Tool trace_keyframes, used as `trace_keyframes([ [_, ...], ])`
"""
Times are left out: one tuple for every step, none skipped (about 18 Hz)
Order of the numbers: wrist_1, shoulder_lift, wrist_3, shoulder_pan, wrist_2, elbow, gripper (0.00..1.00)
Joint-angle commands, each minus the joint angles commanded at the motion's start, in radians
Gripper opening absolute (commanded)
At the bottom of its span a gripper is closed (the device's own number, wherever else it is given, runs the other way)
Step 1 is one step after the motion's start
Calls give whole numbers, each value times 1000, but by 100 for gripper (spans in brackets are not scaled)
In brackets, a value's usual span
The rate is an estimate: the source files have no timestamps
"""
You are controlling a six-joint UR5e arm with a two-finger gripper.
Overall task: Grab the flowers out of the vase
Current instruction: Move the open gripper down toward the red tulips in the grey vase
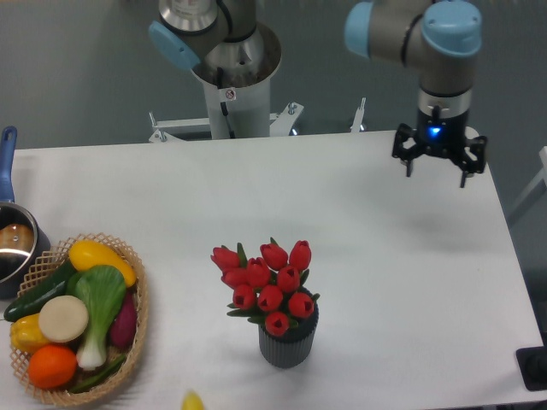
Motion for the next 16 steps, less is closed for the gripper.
trace_keyframes([
  [-6,9,0,-8,-5,0,100],
  [-8,11,0,-30,-6,2,100],
  [-8,11,3,-43,-9,0,100],
  [-6,12,6,-48,-21,-3,100],
  [3,14,2,-57,-50,-9,100],
  [10,12,-1,-69,-119,-11,100],
  [26,9,-2,-68,-161,-12,100],
  [64,3,-6,-64,-234,-5,100],
  [78,0,-15,-64,-276,1,100],
  [78,0,-21,-66,-303,3,100],
  [78,0,-23,-66,-317,2,100],
  [78,0,-23,-71,-325,3,100],
  [78,-6,-20,-72,-327,5,100],
  [78,-21,-21,-81,-328,17,100],
  [75,-35,-23,-112,-340,24,100],
  [75,-41,-26,-121,-344,25,100],
])
